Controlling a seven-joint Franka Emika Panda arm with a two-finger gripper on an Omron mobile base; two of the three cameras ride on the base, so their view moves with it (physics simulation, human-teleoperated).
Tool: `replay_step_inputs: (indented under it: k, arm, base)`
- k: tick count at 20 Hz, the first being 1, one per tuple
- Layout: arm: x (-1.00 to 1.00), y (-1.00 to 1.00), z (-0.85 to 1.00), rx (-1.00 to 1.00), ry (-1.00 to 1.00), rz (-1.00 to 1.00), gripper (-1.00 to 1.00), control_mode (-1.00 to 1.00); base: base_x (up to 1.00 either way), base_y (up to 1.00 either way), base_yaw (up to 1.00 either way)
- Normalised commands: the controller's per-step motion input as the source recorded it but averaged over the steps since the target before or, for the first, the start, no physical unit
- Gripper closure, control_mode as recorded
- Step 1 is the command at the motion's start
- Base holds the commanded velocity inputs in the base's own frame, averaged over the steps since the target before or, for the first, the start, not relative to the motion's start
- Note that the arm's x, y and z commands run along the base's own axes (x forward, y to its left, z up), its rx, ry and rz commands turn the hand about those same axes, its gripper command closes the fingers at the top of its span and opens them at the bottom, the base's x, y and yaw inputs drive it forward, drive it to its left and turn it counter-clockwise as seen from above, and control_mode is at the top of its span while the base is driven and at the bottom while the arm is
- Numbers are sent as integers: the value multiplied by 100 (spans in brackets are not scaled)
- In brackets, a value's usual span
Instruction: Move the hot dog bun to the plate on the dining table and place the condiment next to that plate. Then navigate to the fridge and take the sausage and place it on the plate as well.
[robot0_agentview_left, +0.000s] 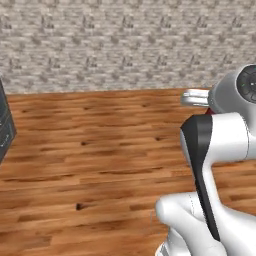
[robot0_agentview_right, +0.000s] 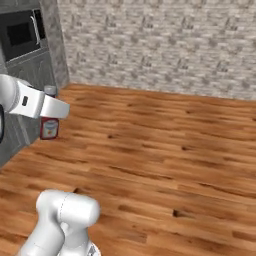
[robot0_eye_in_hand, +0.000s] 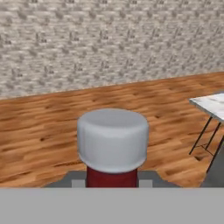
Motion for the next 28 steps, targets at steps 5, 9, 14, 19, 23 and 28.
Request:
replay_step_inputs:
  k: [5,9,14,19,23,28]
  arm:
    - [0,0,0,0,0,0,100,100]
    - [0,0,0,0,0,0,100,100]
    - [0,0,0,0,0,0,100,100]
    - [0,0,0,0,0,0,100,100]
    - [0,0,0,0,0,0,100,100]
    - [0,0,0,0,0,0,100,100]
  base:
    - [100,17,-41]
    - [100,27,-44]
    - [100,33,-50]
    - [100,31,-58]
    - [99,26,-60]
    - [97,18,-61]
